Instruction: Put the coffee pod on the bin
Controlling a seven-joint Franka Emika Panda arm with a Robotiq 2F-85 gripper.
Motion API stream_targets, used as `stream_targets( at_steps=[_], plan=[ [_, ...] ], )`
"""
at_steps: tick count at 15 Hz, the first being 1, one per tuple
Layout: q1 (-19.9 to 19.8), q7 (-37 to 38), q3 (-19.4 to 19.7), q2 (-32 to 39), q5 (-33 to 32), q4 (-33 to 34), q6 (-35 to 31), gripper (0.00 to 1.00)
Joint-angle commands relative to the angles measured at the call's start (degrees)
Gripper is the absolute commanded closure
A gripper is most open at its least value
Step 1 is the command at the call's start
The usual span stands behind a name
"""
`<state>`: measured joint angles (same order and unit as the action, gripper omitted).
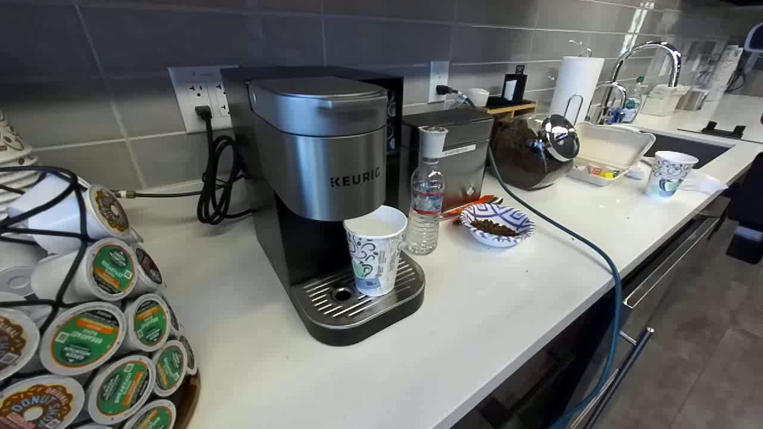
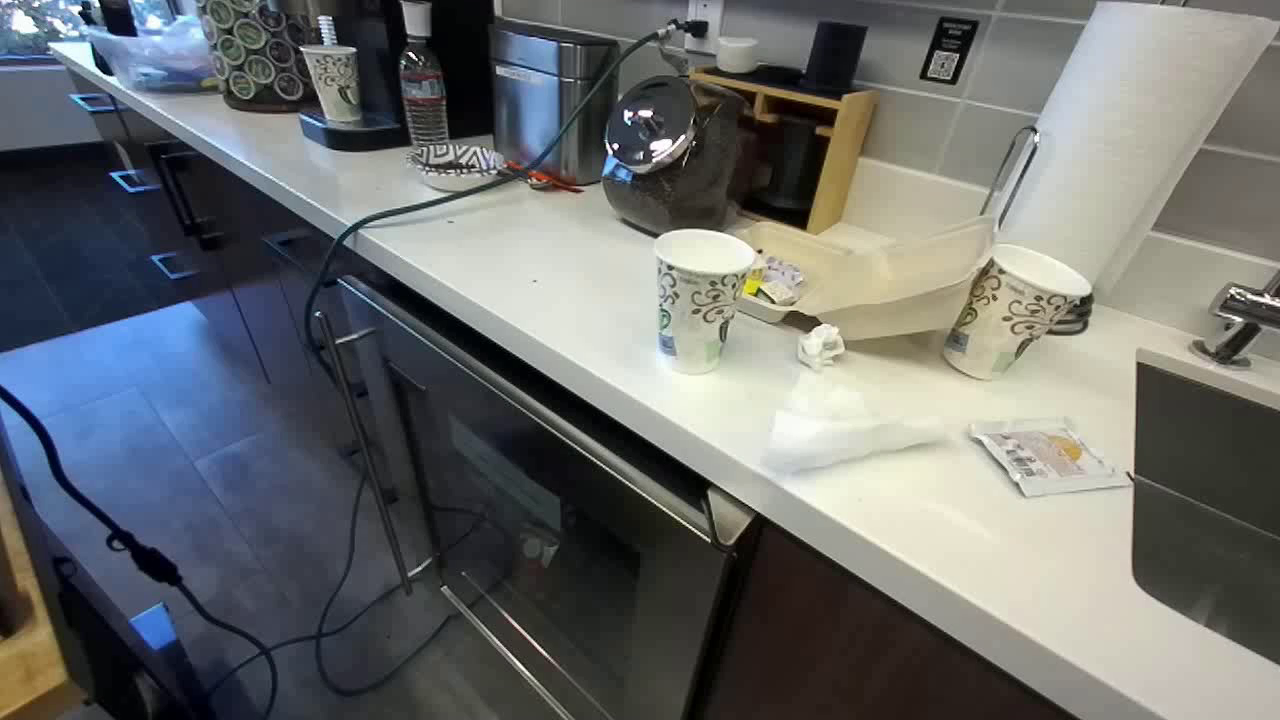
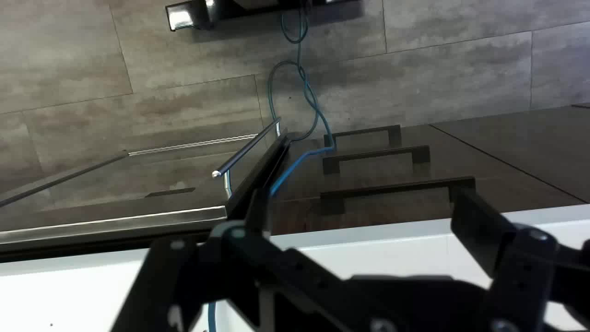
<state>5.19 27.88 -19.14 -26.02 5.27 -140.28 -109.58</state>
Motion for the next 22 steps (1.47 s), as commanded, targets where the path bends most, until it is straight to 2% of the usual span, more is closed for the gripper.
stream_targets(
  at_steps=[1,6,7,9,11,13,15,19,20,21,22],
  plan=[
    [1.05,0.39,0.96,0.17,-0.46,0.06,0.05,0.0],
    [1.05,0.39,0.96,0.17,-0.46,0.06,0.05,0.0],
    [1.79,-5.3,3.26,0.32,1.31,0.09,-4.16,0.0],
    [1.01,-11.78,6.44,2.1,0.5,2.5,-9.56,0.0],
    [0.55,-20.27,10.97,5.26,1.0,7.35,-13.3,0.0],
    [1.16,-29.51,15.1,9.62,2.41,14.07,-14.55,0.0],
    [2.3,-37.07,16.98,14.37,4.56,20.68,-14.67,0.0],
    [4.25,-48.5,15.88,21.44,9.88,26.73,-15.56,0.0],
    [4.45,-49.9,15.28,22.52,10.24,27.76,-12.09,0.0],
    [3.13,-45.9,15.19,19.32,8.13,25.18,-14.48,0.0],
    [3.54,-47.13,14.66,20.86,8.59,25.95,-14.28,0.0]
  ],
)
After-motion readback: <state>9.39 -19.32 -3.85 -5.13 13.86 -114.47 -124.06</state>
